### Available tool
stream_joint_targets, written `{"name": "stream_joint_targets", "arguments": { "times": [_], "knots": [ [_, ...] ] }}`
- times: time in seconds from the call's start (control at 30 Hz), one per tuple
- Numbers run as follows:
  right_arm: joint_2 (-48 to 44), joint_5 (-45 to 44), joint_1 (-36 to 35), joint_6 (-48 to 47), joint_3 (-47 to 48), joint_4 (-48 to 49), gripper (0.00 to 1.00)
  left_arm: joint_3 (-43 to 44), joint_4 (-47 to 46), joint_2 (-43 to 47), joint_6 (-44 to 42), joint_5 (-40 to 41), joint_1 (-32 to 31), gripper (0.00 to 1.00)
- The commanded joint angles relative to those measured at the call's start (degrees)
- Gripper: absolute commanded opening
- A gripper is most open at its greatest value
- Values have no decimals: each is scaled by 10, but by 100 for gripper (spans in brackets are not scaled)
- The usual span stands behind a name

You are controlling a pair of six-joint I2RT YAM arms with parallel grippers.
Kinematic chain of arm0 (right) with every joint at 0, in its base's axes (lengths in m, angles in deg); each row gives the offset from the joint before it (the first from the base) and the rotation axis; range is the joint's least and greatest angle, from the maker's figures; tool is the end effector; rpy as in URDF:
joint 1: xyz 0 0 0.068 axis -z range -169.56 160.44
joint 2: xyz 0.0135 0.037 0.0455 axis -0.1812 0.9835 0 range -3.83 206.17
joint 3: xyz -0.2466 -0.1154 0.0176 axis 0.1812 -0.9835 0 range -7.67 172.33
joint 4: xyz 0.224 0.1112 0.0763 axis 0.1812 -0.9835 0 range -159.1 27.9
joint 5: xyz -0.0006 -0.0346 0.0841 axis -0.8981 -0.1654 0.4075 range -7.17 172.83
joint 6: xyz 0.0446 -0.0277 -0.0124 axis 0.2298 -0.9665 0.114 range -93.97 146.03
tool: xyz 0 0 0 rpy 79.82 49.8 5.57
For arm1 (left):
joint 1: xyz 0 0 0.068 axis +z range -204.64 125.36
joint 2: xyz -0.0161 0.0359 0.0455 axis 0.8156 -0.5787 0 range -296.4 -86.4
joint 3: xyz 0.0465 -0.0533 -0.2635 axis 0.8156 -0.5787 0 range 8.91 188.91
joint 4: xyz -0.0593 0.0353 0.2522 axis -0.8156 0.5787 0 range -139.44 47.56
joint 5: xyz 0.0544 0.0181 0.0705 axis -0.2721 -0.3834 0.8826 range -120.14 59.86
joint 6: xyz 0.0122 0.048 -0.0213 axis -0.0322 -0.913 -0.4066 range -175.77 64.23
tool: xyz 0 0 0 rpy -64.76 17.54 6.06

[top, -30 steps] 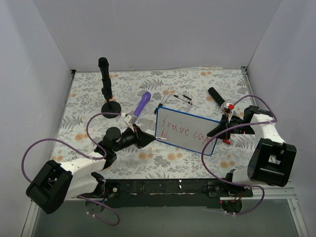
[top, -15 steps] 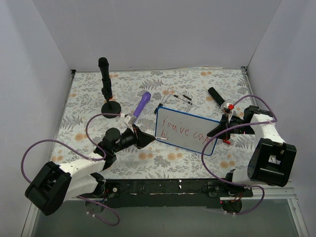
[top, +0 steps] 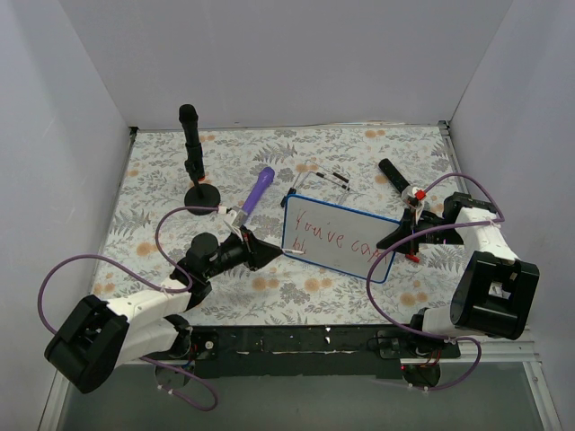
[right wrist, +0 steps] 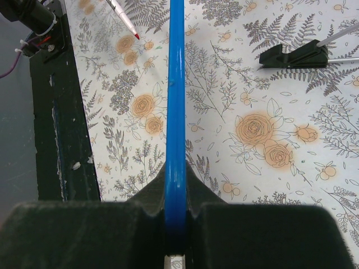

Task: Write a sentence on the whiteboard

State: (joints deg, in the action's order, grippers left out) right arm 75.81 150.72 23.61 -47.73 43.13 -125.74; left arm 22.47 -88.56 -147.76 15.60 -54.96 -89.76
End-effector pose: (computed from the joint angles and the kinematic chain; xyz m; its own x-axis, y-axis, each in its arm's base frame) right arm 0.2142 -0.0162 0.2203 -0.3917 -0.2795 -0.8766 -0.8992 0.3183 0.3003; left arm 0.1611 -0.1315 0.1879 -0.8559 -0.4495 -0.2557 0.1582 0.2432 -0.9570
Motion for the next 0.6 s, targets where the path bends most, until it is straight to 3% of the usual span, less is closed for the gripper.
{"name": "stream_joint_targets", "arguments": {
  "times": [0.0, 0.57],
  "knots": [
    [-3, -21, 2, -16, -1, 5, 1, -5, -10, 12, -8, 5, -4, 0],
    [-2, -21, 2, -16, -1, 5, 1, 8, -10, -7, -16, 17, -23, 0]
  ]
}}
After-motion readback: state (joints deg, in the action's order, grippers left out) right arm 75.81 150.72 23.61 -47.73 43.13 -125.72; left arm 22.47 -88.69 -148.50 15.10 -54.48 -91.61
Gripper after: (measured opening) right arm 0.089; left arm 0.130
